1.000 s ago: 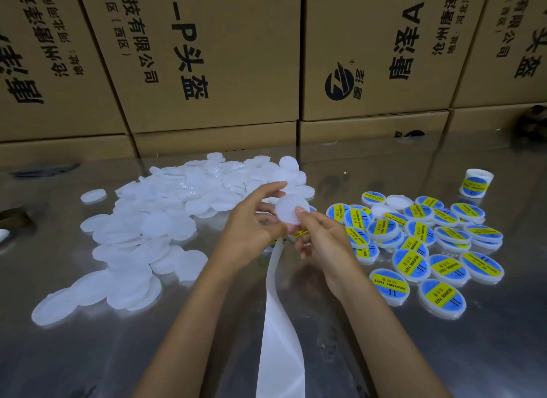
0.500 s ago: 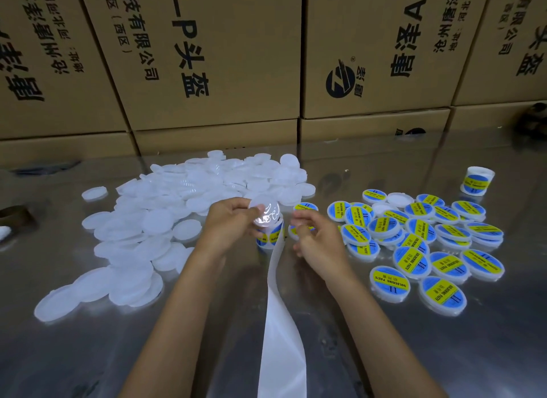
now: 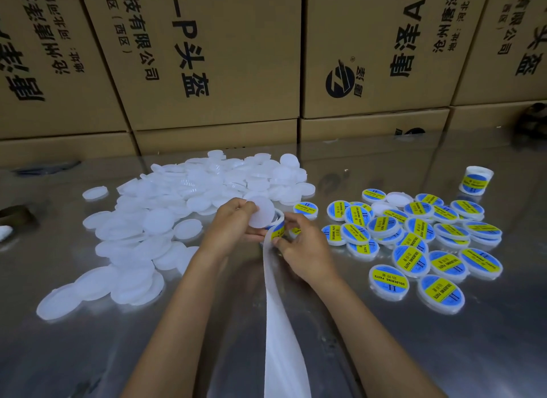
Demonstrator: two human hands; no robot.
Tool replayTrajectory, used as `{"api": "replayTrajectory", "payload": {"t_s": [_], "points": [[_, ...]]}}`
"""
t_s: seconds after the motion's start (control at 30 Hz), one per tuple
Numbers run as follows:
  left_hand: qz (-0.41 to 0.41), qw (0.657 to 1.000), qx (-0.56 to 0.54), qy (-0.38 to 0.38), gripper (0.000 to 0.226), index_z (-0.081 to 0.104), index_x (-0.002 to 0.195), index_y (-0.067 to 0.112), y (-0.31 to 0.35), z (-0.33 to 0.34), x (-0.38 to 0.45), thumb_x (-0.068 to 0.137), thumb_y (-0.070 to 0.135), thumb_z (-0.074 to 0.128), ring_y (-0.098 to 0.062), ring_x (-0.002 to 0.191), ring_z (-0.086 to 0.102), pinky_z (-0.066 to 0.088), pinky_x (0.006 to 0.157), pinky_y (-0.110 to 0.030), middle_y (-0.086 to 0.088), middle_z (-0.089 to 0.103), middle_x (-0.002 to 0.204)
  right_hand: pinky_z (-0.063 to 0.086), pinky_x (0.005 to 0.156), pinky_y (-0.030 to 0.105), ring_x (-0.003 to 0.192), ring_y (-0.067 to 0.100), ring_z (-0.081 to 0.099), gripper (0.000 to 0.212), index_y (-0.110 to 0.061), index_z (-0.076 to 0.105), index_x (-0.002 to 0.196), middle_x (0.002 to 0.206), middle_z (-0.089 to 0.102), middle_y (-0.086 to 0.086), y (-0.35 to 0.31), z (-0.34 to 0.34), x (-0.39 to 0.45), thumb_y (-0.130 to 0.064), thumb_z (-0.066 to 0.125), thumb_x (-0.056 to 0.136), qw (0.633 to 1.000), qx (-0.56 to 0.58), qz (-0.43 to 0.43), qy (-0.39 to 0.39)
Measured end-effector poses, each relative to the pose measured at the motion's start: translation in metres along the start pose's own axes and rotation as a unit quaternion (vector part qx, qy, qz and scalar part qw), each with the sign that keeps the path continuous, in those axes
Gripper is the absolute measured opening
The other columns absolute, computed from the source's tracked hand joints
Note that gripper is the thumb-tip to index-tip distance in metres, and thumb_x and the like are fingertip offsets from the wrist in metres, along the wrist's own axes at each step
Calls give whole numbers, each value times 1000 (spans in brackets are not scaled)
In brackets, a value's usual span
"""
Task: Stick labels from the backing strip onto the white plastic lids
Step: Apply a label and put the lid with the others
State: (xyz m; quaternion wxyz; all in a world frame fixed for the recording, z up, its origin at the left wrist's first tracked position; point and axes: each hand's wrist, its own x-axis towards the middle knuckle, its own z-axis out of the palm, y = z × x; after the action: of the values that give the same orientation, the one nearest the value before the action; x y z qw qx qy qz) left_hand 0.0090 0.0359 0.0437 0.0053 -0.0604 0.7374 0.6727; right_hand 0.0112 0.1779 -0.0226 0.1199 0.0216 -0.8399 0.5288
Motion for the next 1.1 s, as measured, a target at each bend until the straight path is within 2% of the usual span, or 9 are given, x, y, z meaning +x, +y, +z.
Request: {"api": "replayTrajectory", "payload": {"t_s": [0.07,0.17,0.3,0.47,0.67,0.8,0.9,1.03,1.1], "points": [[3,1000,15,16,12,56,91,16,-1,2,1,100,17,48,-20,59,73,61,60,-30,4,70,64,45,74,17,88,6,60,35,-27,61,114,102,62,-11,0,0,0,-18,74,83,1000,0,4,5],[19,996,69,53,14,56,90,16,-4,5,2,98,25,50,-17,67,62,52,67,-34,0,60,83,39,62,3,74,-9,55,30,-34,55,94,86,58,-19,-1,0,-1,-18,77,81,1000,10,1,15],[34,984,173,31,25,50,100,17,-6,9,-1,94,41,50,-14,79,52,36,62,-31,3,53,89,37,61,8,77,5,56,31,-30,52,90,81,56,-17,-2,1,-2,-21,80,78,1000,-2,-6,16],[64,968,240,37,32,45,111,21,-12,12,2,93,45,56,-24,98,55,39,65,-32,-3,55,107,38,59,14,69,10,53,36,-30,46,78,74,54,-12,-1,1,-3,-20,80,77,1000,2,-15,18],[132,973,190,11,21,50,94,23,-17,11,8,96,41,63,-5,84,55,42,66,-22,8,57,94,36,51,17,52,6,46,39,-23,41,70,57,52,-10,0,2,-4,-21,79,76,1000,-8,-11,28],[157,973,166,8,23,53,92,16,-17,10,9,96,35,64,-12,82,55,44,67,-23,2,59,91,38,53,13,53,0,49,32,-23,47,72,59,54,-11,-3,-1,-5,-17,78,78,1000,-3,-14,19],[159,974,163,5,22,52,89,18,-17,9,10,96,34,65,-14,82,56,47,69,-26,1,59,91,40,58,7,56,-6,51,22,-18,56,82,66,55,-13,-5,-3,-8,-11,77,79,999,37,-15,8],[130,986,105,-1,20,53,88,19,-19,10,10,96,32,66,-18,85,60,58,84,-42,1,59,90,41,61,5,57,-7,50,22,-18,58,86,71,56,-10,-8,-5,-10,-5,75,78,998,63,-11,-4],[128,986,107,1,20,53,88,21,-18,10,11,96,34,66,-16,84,60,56,77,-35,1,60,89,41,60,6,56,-6,48,26,-20,55,82,70,54,-10,-9,-4,-10,-4,75,77,998,69,-13,-3]]}}
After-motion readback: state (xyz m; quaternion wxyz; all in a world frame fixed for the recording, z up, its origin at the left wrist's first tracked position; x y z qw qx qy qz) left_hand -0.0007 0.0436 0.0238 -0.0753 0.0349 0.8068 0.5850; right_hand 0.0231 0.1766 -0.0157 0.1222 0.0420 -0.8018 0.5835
